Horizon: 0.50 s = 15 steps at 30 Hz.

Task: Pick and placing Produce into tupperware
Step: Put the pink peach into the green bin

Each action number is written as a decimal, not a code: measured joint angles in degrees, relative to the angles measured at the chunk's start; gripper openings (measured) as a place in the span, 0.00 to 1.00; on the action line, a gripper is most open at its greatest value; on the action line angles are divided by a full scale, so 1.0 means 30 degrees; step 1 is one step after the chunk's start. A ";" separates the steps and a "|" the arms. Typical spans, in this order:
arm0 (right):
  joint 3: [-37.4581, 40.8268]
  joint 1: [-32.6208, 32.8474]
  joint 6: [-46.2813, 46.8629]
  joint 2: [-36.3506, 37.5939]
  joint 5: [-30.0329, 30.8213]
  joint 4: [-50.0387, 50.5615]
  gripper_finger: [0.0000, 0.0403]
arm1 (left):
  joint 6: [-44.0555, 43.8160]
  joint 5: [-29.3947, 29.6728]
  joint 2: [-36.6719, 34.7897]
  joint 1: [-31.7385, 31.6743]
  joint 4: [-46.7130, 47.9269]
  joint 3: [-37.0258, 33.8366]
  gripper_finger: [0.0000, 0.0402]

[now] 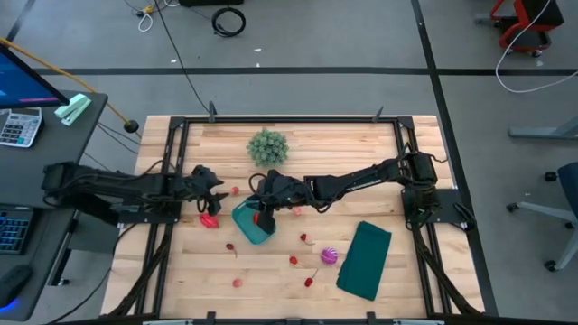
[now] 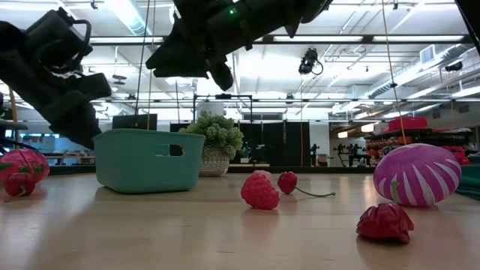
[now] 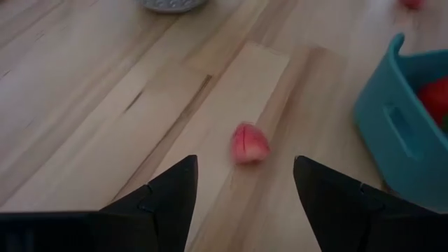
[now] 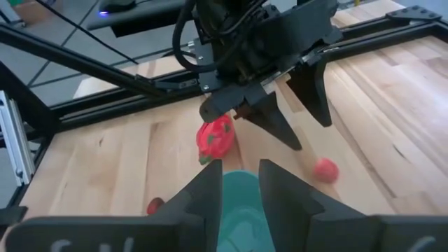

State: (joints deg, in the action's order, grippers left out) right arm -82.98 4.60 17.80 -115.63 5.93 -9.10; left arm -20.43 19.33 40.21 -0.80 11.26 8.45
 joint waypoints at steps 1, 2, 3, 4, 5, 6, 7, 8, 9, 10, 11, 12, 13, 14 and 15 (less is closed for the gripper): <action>0.0000 0.0000 0.0000 0.0000 0.0001 0.0010 0.25 | 0.0004 0.0000 0.0303 0.0001 -0.0469 0.0000 0.61; 0.0000 0.0000 0.0000 0.0000 0.0000 0.0007 0.25 | 0.0014 0.0000 0.0603 0.0007 -0.0912 0.0000 0.61; 0.0000 0.0000 0.0000 0.0000 0.0004 0.0007 0.25 | 0.0022 0.0000 0.0924 0.0007 -0.1360 0.0000 0.61; 0.0000 0.0000 0.0000 0.0000 0.0000 0.0007 0.25 | 0.0022 -0.0004 0.1257 0.0001 -0.1771 0.0000 0.61; 0.0000 0.0000 0.0000 0.0000 0.0000 0.0007 0.26 | 0.0028 0.0000 0.1571 0.0007 -0.2002 0.0007 0.61; 0.0000 0.0000 0.0000 0.0000 0.0000 0.0007 0.26 | 0.0089 0.0000 0.1843 0.0007 -0.2069 0.0007 0.61; 0.0000 0.0000 0.0000 0.0000 0.0000 0.0007 0.26 | 0.0147 0.0000 0.2127 0.0007 -0.2095 0.0007 0.61; 0.0000 0.0000 0.0000 0.0000 0.0000 0.0007 0.25 | 0.0163 0.0000 0.2424 0.0002 -0.2127 0.0007 0.61; 0.0000 0.0000 0.0000 0.0000 0.0000 0.0007 0.25 | 0.0156 0.0004 0.2699 0.0000 -0.2123 0.0007 0.61; 0.0000 0.0000 0.0000 0.0000 0.0000 0.0007 0.25 | 0.0149 0.0015 0.2975 0.0000 -0.2158 0.0007 0.61; 0.0000 0.0000 0.0000 0.0000 0.0000 0.0007 0.25 | 0.0098 0.0038 0.3282 0.0000 -0.2284 0.0007 0.61; 0.0000 0.0000 0.0000 0.0000 0.0000 0.0007 0.26 | 0.0026 0.0060 0.3572 -0.0003 -0.2441 0.0007 0.61; 0.0000 0.0000 0.0000 0.0000 0.0000 0.0007 0.26 | 0.0022 0.0121 0.3830 -0.0007 -0.2586 0.0007 0.61; 0.0000 0.0000 0.0000 0.0000 0.0000 0.0007 0.26 | 0.0035 0.0222 0.4075 -0.0007 -0.2761 0.0007 0.61; 0.0000 0.0000 0.0000 0.0000 0.0000 0.0007 0.25 | 0.0050 0.0429 0.4329 -0.0007 -0.2954 0.0007 0.61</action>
State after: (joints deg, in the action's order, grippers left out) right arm -82.98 4.60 17.80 -115.63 5.93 -9.08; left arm -20.28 20.62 53.19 -0.82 2.39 8.47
